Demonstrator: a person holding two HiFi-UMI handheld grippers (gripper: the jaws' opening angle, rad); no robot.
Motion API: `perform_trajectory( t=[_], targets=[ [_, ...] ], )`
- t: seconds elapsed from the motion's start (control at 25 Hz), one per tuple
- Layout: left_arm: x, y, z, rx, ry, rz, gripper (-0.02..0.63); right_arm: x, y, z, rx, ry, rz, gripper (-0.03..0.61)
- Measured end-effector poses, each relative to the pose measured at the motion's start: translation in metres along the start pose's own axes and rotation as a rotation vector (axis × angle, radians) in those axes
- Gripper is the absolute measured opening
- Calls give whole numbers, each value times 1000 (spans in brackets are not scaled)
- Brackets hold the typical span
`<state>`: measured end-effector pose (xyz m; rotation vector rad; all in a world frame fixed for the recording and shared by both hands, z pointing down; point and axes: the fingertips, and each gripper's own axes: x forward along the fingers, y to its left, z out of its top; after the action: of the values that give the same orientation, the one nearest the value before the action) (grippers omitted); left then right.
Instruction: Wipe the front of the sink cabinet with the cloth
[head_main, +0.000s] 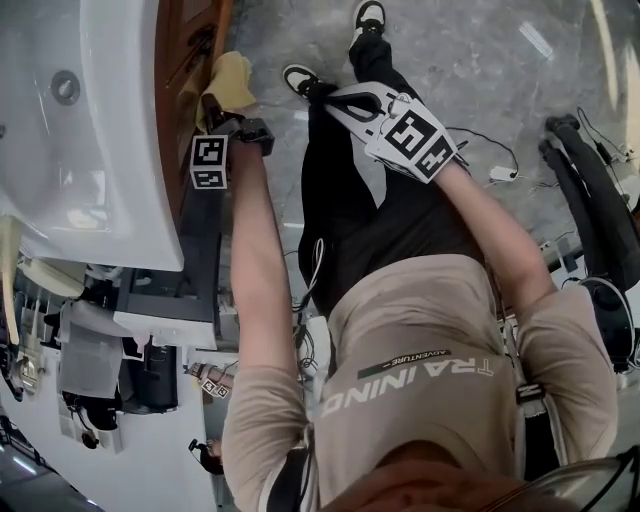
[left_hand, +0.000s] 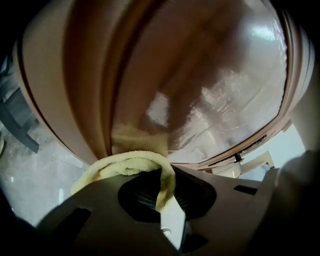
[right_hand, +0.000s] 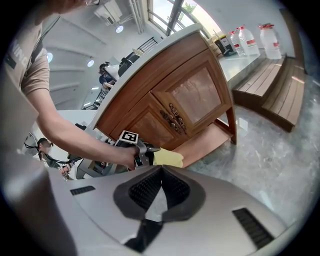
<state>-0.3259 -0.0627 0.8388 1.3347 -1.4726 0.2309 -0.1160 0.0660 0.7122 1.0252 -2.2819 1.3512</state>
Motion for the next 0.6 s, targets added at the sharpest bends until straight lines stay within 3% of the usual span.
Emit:
perform_trajectory(
  t=[0.32,0.6],
  targets=[
    [27,-64,-3,130,-22,-46,44,-28,-43,6,25,1,-33,11],
    [41,-100,-10,115,-51,-72,44,-46,-72,21,44,-21,-47,12]
  ],
)
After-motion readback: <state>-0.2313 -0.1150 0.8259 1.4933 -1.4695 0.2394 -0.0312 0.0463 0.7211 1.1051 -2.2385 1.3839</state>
